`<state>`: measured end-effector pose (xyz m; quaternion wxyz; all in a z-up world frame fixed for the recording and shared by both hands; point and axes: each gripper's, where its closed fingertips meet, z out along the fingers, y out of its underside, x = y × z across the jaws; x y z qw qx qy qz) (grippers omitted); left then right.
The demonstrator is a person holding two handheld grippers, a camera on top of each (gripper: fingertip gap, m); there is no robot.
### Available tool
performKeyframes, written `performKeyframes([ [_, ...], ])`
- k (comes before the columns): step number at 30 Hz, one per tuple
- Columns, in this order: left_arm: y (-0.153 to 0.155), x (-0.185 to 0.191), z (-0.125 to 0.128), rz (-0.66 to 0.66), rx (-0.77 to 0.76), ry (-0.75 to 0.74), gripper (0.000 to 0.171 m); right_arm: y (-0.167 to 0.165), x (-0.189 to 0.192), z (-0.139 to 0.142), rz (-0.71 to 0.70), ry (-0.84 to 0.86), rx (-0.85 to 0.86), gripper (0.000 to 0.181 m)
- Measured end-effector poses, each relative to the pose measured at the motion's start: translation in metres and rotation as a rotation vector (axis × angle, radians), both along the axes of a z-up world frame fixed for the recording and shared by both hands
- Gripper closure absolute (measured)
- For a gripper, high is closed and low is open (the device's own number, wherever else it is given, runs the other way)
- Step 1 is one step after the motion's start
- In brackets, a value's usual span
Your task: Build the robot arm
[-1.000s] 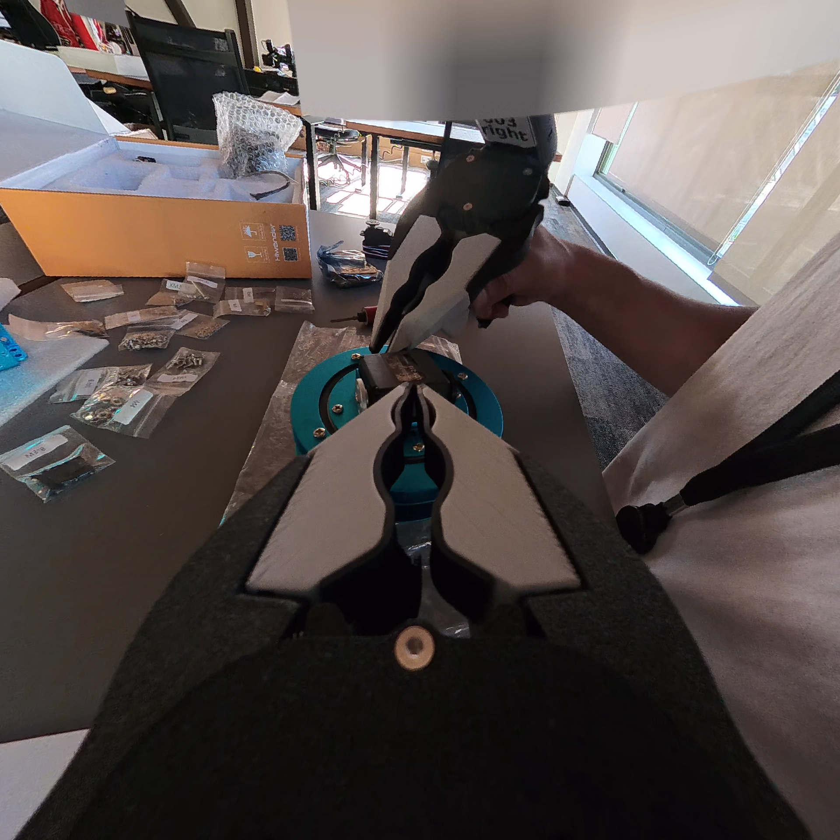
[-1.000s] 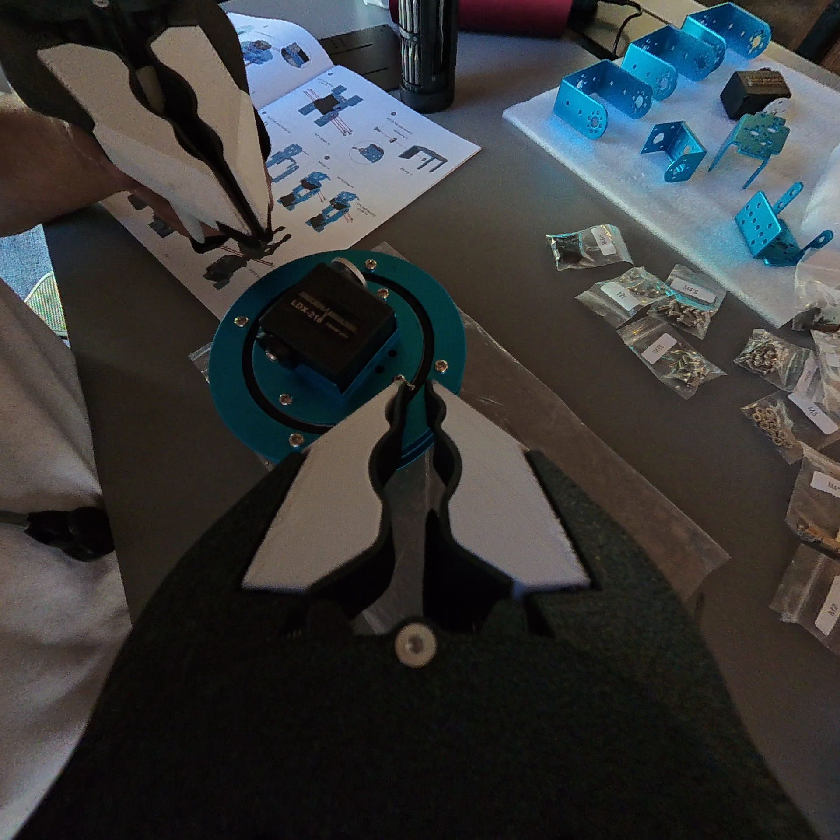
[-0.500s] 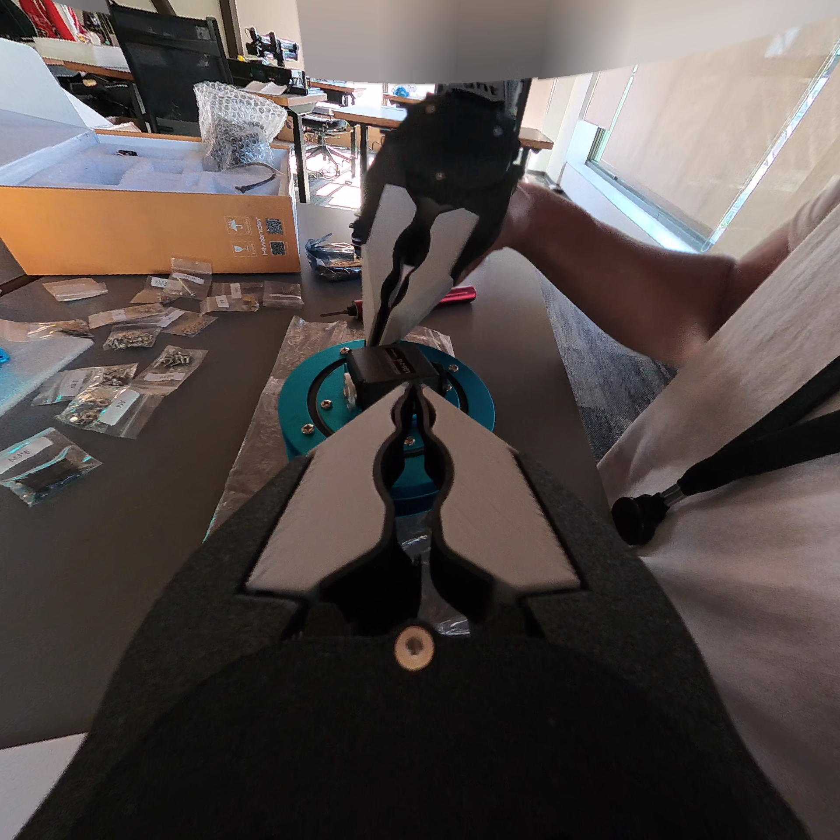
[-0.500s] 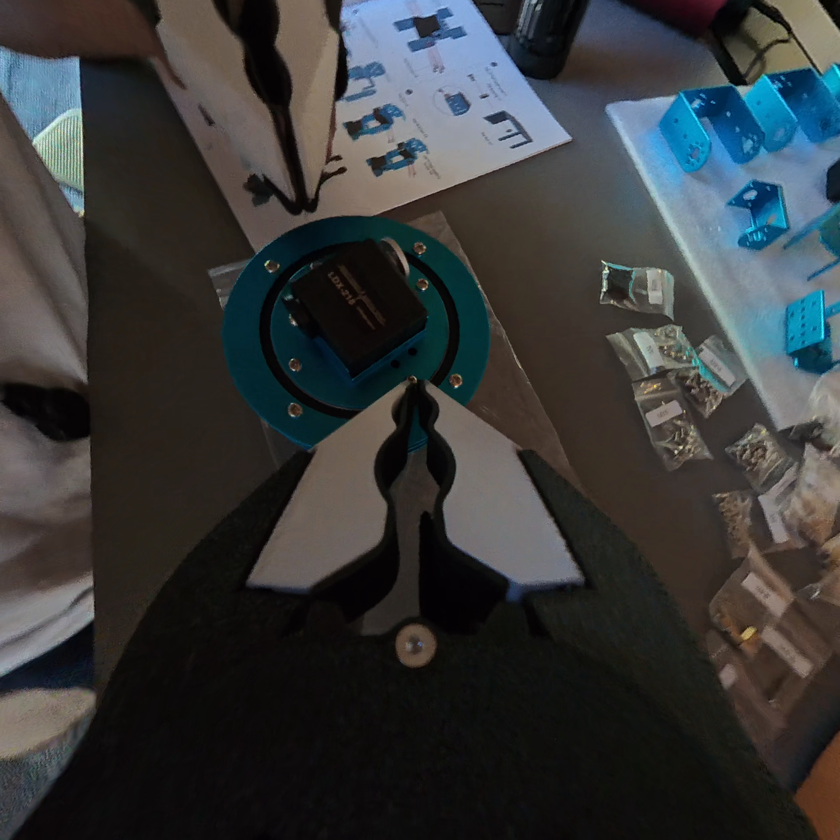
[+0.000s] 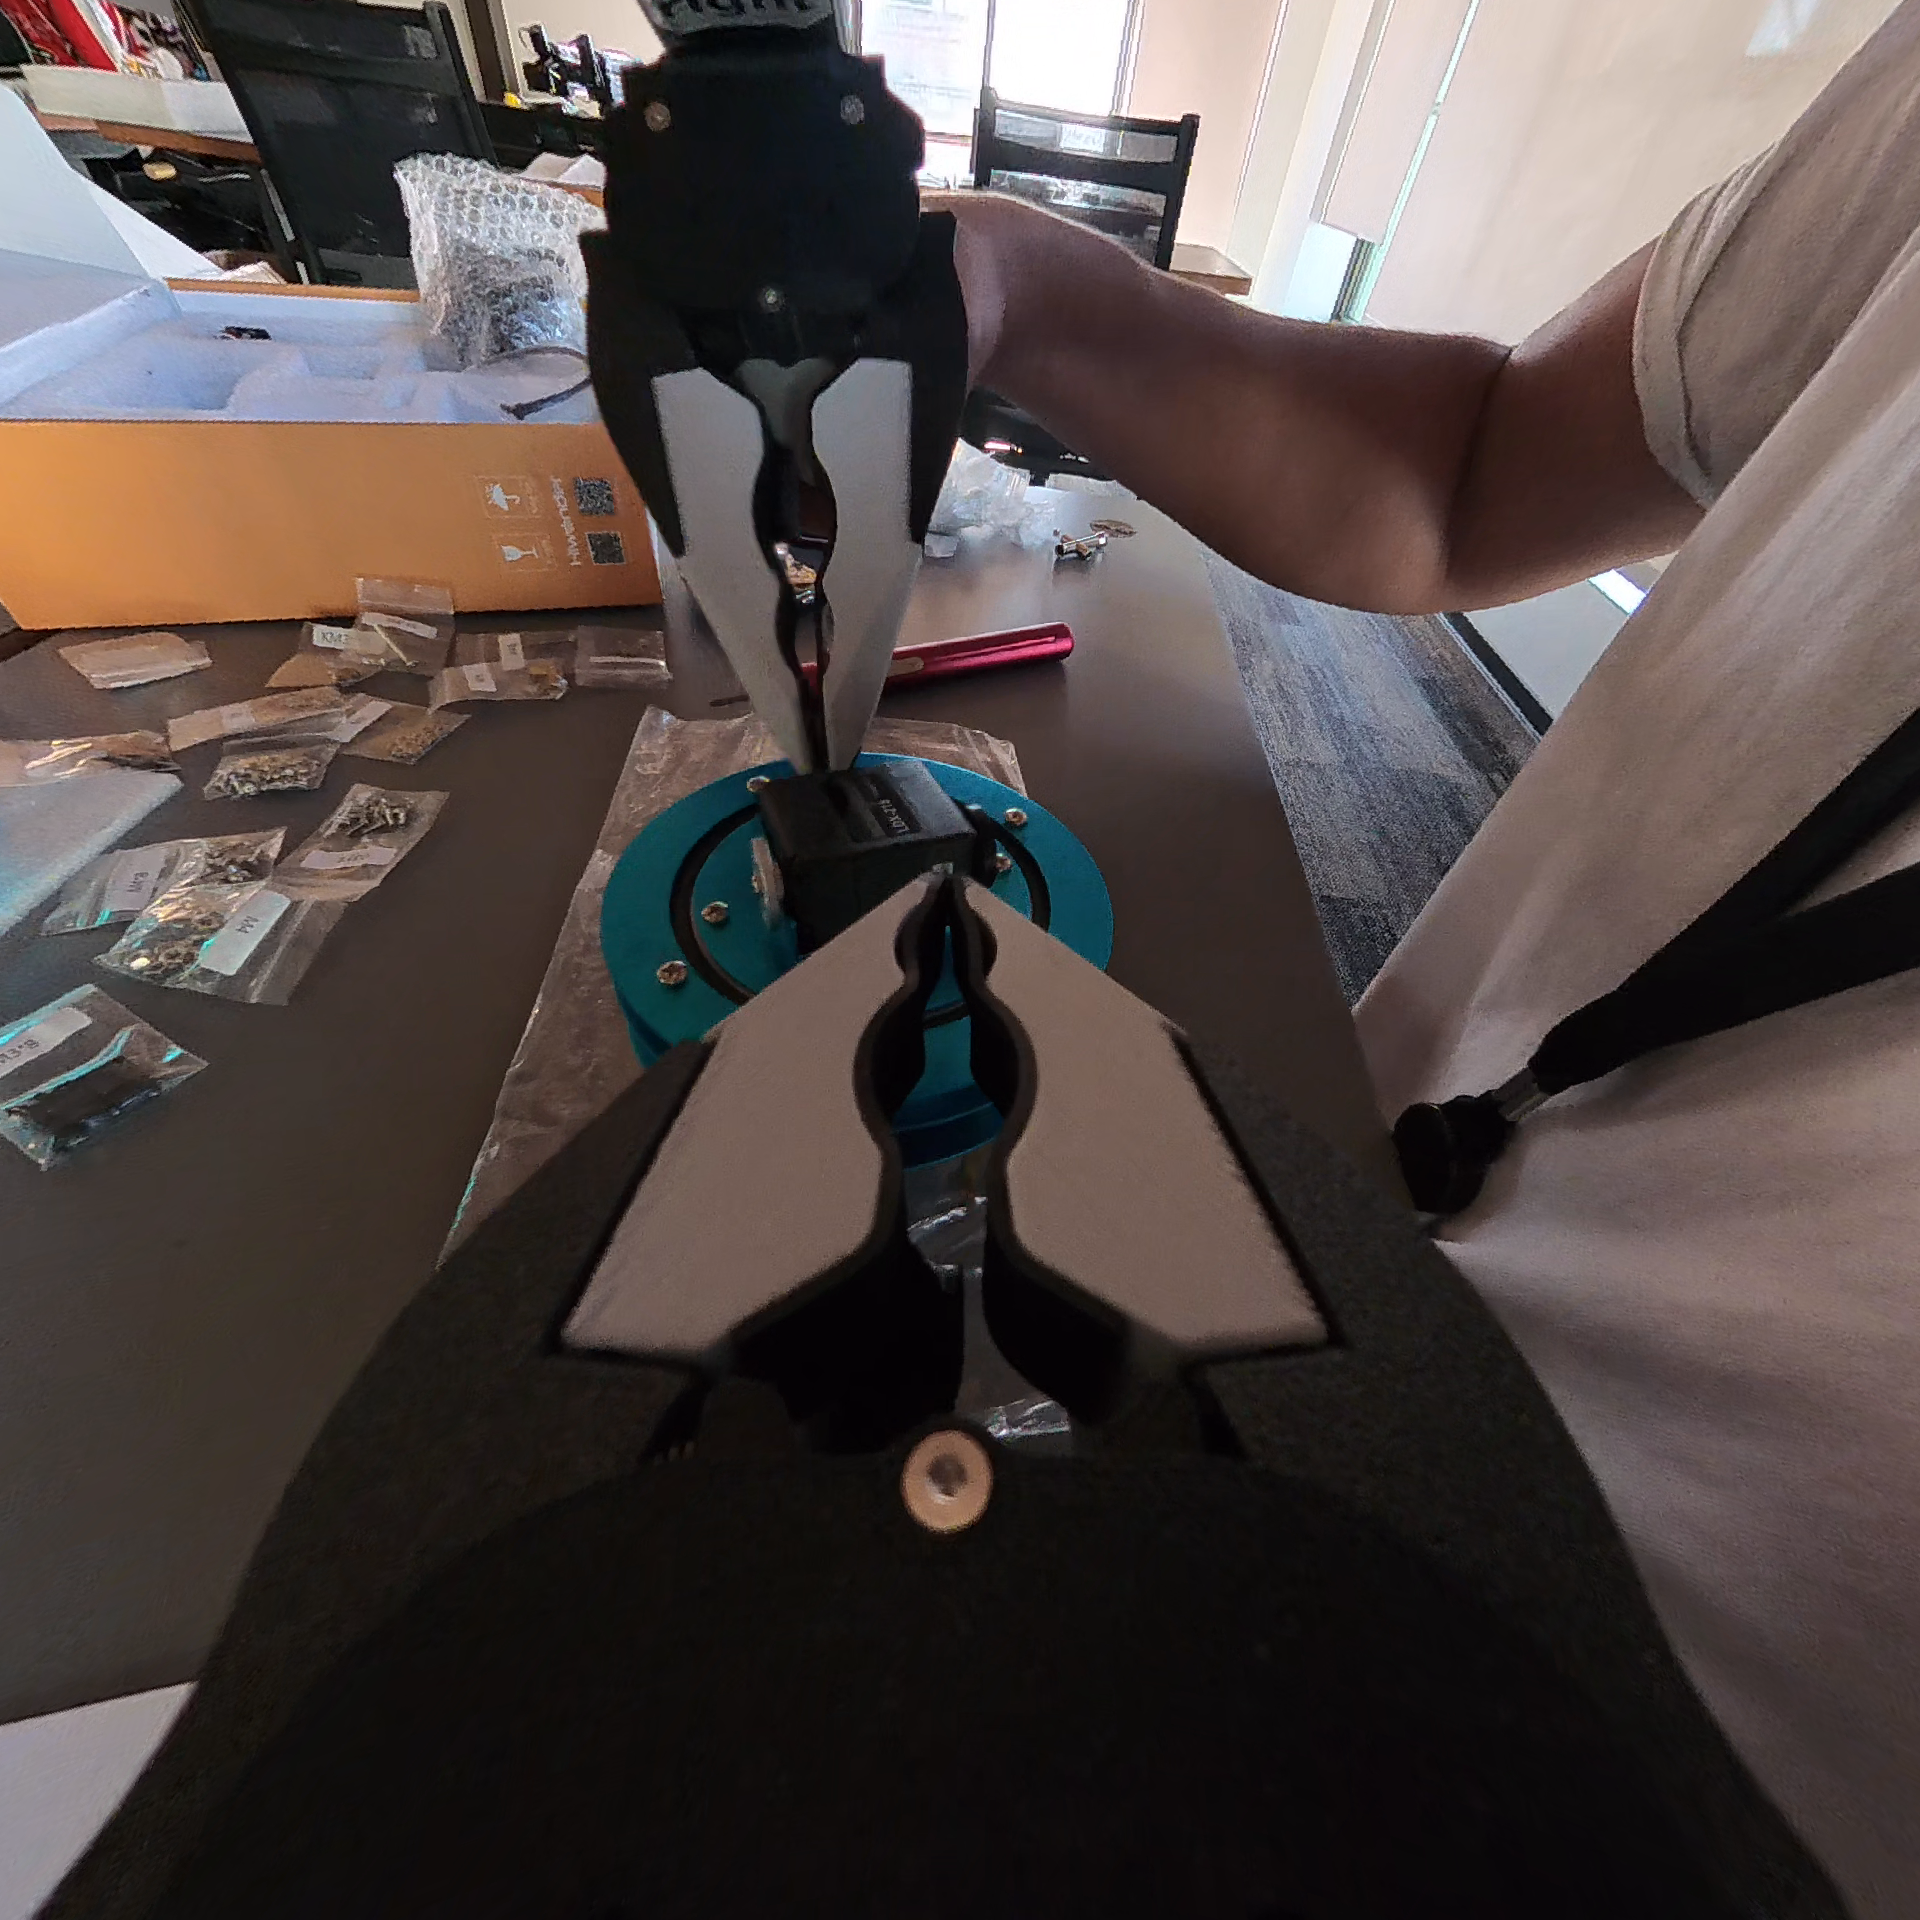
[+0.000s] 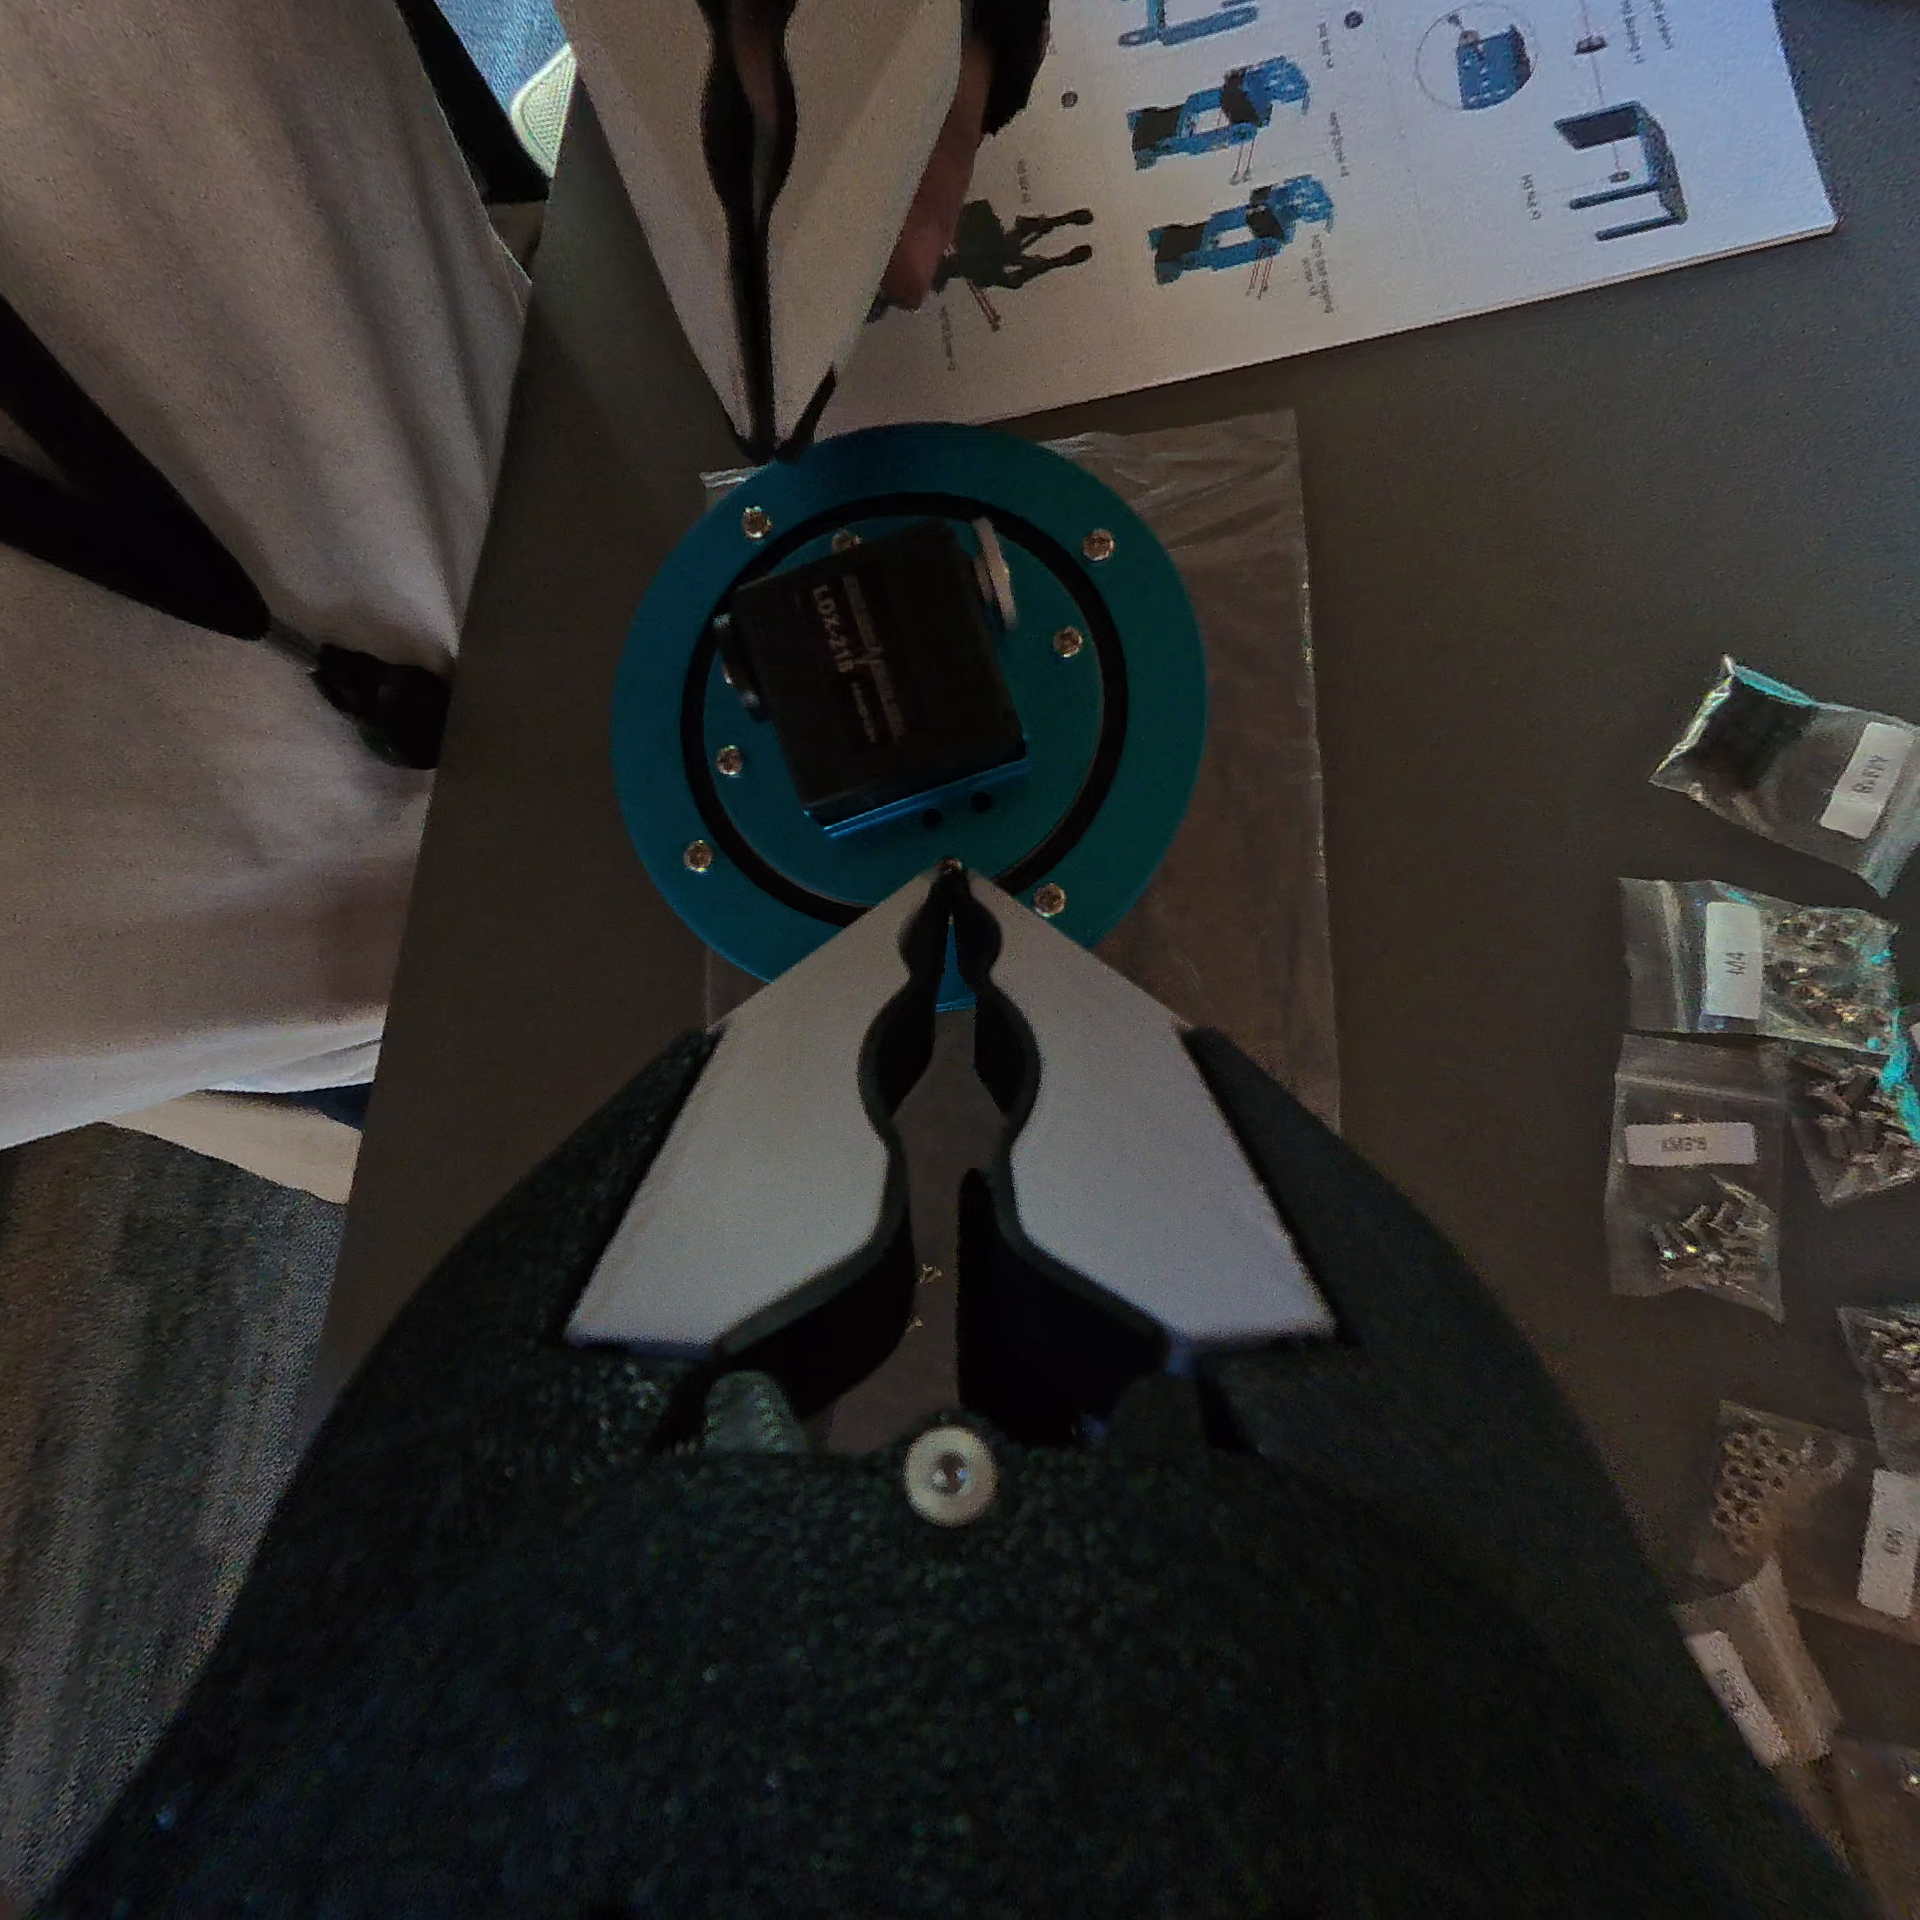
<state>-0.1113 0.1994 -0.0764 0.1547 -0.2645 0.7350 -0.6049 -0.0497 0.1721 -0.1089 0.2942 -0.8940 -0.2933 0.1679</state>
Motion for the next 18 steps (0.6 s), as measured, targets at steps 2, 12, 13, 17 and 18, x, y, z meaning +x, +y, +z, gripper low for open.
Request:
performKeyframes([
  [2,0.000,0.000,-0.001,0.000,-0.001,0.004,0.171,-0.001,0.001,0.000,-0.007,0.004,0.004,0.181],
  [12,0.003,0.001,0.000,0.003,-0.015,0.015,0.171,-0.019,0.008,0.004,-0.120,-0.063,0.034,0.181],
  [13,0.002,0.002,0.000,0.004,-0.013,0.014,0.171,-0.020,0.012,0.004,-0.143,-0.088,0.046,0.181],
  [17,0.002,0.001,0.000,0.005,-0.009,0.010,0.171,-0.024,0.019,0.018,-0.228,-0.044,0.139,0.181],
  [18,0.002,0.001,0.000,0.006,-0.012,0.009,0.171,-0.024,0.023,0.021,-0.262,-0.029,0.168,0.181],
])
